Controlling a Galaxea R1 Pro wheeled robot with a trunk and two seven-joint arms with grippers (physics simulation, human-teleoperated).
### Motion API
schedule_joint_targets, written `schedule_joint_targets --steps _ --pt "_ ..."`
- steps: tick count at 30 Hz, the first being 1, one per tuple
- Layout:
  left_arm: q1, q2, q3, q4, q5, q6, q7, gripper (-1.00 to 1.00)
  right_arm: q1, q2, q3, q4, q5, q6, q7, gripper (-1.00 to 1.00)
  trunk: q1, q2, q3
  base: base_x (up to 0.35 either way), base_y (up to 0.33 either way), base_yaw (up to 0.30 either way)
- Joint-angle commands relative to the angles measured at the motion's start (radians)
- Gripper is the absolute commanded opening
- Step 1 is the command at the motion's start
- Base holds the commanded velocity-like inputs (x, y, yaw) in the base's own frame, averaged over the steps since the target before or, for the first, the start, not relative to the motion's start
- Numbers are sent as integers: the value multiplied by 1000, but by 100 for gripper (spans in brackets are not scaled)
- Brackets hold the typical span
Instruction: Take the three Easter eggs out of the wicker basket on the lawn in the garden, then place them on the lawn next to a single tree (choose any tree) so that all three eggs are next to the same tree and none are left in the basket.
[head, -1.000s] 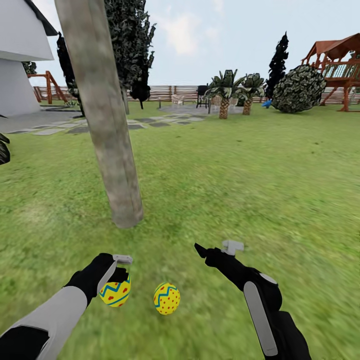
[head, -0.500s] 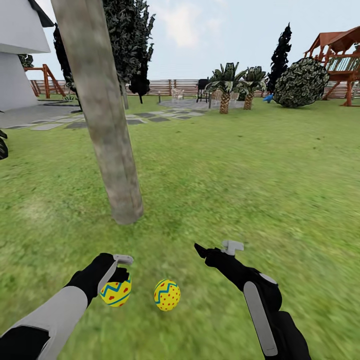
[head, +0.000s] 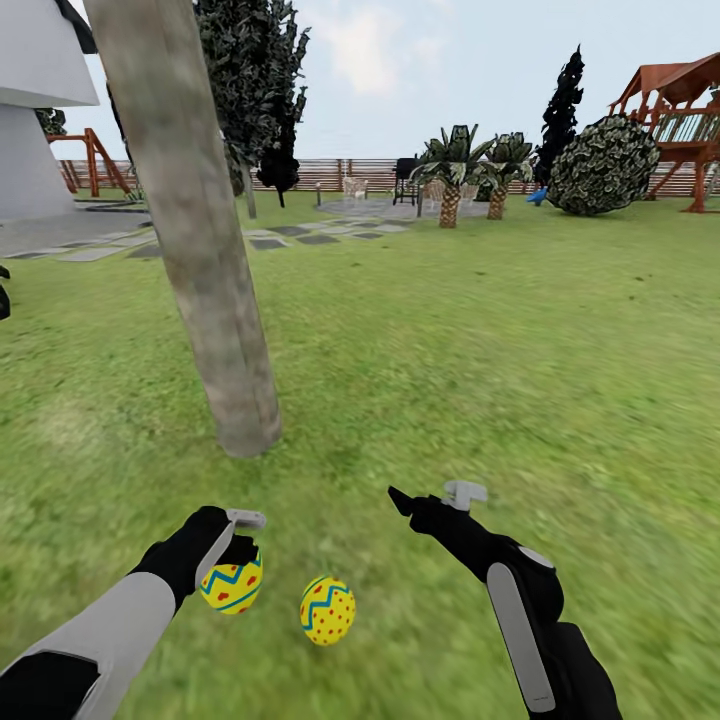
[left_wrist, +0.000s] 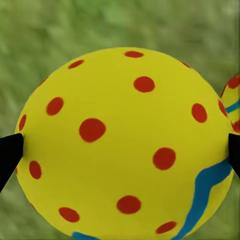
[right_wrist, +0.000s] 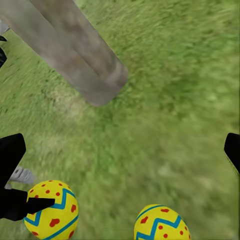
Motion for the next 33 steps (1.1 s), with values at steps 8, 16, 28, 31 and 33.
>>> schedule_joint_targets --steps 8,16,28,31,33 --pt "0 1 -7 -2 12 4 8 -100 -1 0 1 -1 0 5 4 100 0 0 -1 217 11 0" --pt "0 1 -7 -2 11 4 7 -100 -1 -1 0 -1 1 6 4 100 0 0 -1 228 50 0" --pt "0 1 6 -3 12 3 7 -100 -1 0 0 -1 1 6 3 100 3 -2 -24 9 2 0" --pt "0 1 6 -3 12 3 7 -100 -1 0 0 -1 1 6 3 100 4 -2 -36 0 0 0" --pt "0 1 7 -3 12 3 7 -100 -1 0 1 -1 1 6 2 100 5 -3 -43 0 0 0"
